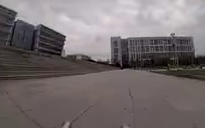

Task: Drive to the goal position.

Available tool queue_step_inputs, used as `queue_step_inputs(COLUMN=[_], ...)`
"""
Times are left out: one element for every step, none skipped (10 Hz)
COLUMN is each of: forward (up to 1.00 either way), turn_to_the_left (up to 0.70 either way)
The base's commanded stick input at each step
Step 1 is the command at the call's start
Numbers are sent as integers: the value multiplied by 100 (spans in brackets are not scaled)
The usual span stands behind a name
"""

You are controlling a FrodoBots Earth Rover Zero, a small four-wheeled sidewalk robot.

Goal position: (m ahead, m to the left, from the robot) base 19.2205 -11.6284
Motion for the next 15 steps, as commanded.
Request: queue_step_inputs(forward=[70, 70, 70, 70, 70, 70, 70, 70, 70, 70, 70, 70, 70, 70, 70], turn_to_the_left=[0, 0, 0, 0, 0, 0, 0, 0, 0, 0, -28, -30, -31, -30, -8])
